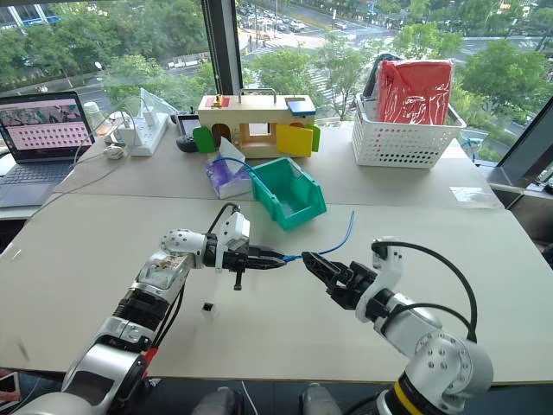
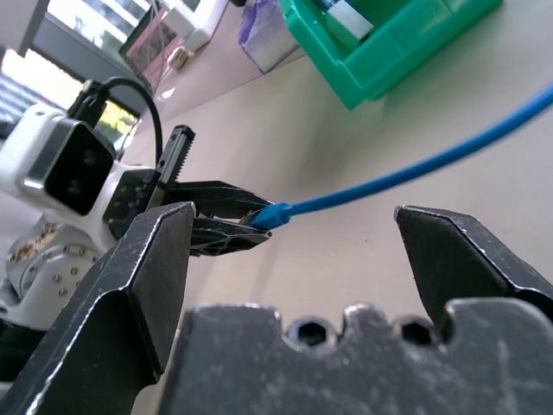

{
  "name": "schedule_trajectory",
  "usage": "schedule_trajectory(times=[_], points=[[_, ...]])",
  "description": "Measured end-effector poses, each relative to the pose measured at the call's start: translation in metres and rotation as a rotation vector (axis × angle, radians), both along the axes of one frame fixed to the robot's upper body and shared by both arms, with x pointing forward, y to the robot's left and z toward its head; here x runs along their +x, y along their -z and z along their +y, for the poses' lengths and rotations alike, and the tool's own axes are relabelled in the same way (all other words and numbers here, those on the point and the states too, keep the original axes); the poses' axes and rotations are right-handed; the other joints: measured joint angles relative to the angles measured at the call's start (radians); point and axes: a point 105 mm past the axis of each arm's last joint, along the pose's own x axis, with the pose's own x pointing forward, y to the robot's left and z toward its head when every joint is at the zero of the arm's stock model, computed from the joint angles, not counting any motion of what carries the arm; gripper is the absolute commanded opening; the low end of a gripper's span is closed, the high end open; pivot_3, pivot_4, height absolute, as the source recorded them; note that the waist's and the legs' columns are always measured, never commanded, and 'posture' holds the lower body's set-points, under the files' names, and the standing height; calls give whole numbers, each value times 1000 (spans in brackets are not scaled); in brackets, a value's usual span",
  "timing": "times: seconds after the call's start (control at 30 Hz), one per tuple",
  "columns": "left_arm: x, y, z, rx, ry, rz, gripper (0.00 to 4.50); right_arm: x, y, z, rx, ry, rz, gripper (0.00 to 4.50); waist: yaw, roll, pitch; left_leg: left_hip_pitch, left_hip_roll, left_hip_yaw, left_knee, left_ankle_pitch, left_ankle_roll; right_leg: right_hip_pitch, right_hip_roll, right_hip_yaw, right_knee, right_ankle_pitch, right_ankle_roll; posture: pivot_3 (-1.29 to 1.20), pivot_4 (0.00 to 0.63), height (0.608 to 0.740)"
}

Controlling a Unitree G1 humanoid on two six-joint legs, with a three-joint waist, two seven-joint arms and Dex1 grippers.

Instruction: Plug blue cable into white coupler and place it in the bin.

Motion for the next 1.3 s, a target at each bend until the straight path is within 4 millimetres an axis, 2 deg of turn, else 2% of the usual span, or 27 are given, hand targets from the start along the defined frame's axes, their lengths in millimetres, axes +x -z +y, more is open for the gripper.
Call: schedule_trajectory(times=[0.07,0.17,0.4,0.47,0.57,0.63,0.7,0.77,1.03,1.3], points=[[-6,-5,-3,-12,-8,9,82,-3,2,-12,-15,88,19,4297,-3,0,0,1,0,0,0,0,0,1,0,0,0,0,0,0,150,739],[-8,-10,-7,-14,-23,0,82,-5,1,-17,-18,131,30,4297,-9,1,-1,3,1,0,0,1,1,1,2,0,0,0,1,0,150,739],[-16,-9,-17,-25,-41,16,82,-6,-1,-10,35,133,49,4297,-19,4,-2,3,1,0,0,1,1,2,2,1,-1,-1,2,0,150,739],[-17,-7,-20,-23,-46,19,82,-7,-5,3,113,93,42,4297,-24,4,-2,3,1,-1,-1,1,1,3,2,1,-2,-2,3,0,150,739],[-16,-2,-26,-17,-77,19,82,-7,-30,21,259,24,-6,4297,-30,5,-1,4,1,-1,-1,1,2,4,2,1,-3,-3,6,0,150,739],[-17,0,-31,-23,-90,17,82,-15,-19,30,332,10,95,4297,-27,5,-2,7,1,-3,-3,1,2,10,3,-1,-7,-5,6,0,150,739],[-15,3,-30,-17,-126,18,82,-19,-9,39,400,-12,194,4297,-32,6,-1,6,1,-1,-3,1,3,8,2,2,-7,-5,6,0,150,739],[-16,1,-36,-31,-133,10,82,-20,-15,46,424,-44,206,4297,-30,6,-1,7,0,-2,-2,1,3,10,2,4,-7,-5,7,0,150,739],[-19,-1,-39,-37,-148,9,82,-17,-15,43,418,-27,258,4297,-28,6,-1,7,0,-1,-2,1,3,10,2,4,-7,-5,7,0,150,739],[-28,-6,-36,-37,-126,11,82,-12,-5,25,319,65,238,4297,-25,6,-1,7,0,-1,-2,1,3,10,2,4,-8,-5,7,0,150,739]])
